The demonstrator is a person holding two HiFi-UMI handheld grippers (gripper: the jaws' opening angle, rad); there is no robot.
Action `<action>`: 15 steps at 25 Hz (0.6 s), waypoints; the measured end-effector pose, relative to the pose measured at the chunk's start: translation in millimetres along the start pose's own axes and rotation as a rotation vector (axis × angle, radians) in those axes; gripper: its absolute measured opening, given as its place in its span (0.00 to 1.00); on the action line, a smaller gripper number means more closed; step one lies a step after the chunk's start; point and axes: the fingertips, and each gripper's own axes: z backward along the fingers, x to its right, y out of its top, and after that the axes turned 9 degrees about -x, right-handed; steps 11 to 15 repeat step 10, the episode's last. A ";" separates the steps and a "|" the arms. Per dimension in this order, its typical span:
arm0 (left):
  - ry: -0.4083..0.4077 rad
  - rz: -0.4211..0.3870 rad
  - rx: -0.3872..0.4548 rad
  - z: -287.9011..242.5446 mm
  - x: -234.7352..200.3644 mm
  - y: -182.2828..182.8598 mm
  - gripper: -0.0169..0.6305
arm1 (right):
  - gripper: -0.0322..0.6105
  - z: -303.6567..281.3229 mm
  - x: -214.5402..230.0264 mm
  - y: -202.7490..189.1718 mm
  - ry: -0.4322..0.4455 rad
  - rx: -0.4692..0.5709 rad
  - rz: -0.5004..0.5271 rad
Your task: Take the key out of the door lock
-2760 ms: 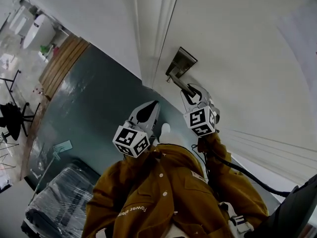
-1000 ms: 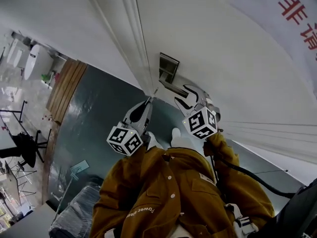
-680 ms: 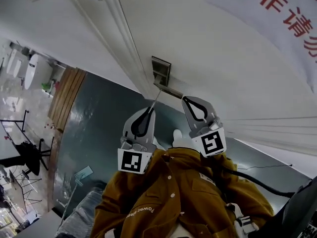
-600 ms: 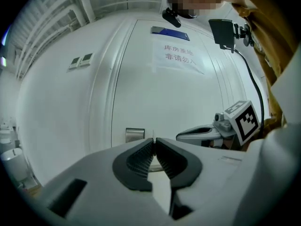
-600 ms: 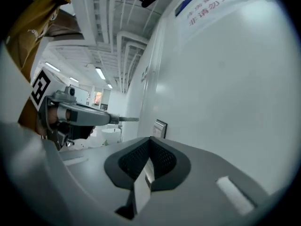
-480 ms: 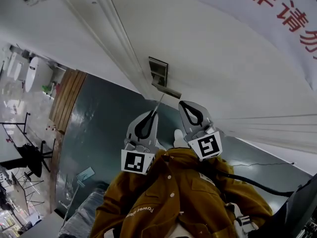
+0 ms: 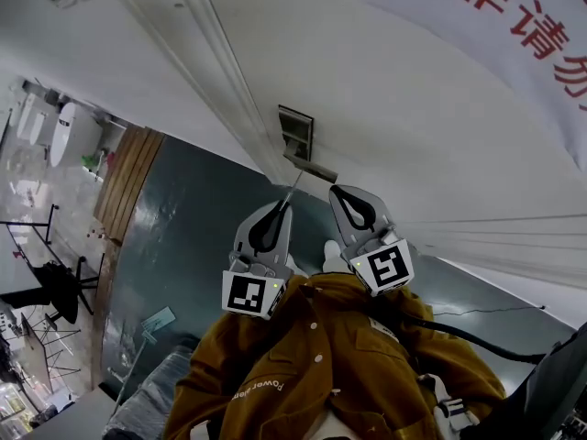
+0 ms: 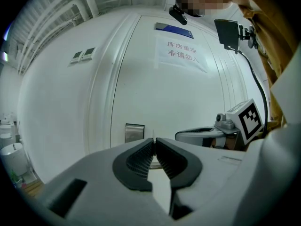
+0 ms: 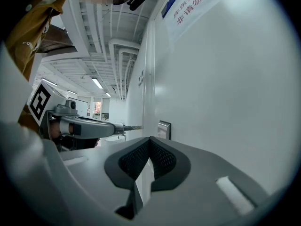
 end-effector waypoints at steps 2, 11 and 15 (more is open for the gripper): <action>-0.002 0.002 0.001 -1.0 0.9 0.7 0.06 | 0.06 -1.5 -2.1 0.4 0.009 -0.004 0.010; -0.002 -0.001 -0.012 -2.0 1.0 0.2 0.06 | 0.06 -0.9 -4.3 2.8 0.013 0.005 0.013; -0.002 -0.001 -0.012 -2.0 1.0 0.2 0.06 | 0.06 -0.9 -4.3 2.8 0.013 0.005 0.013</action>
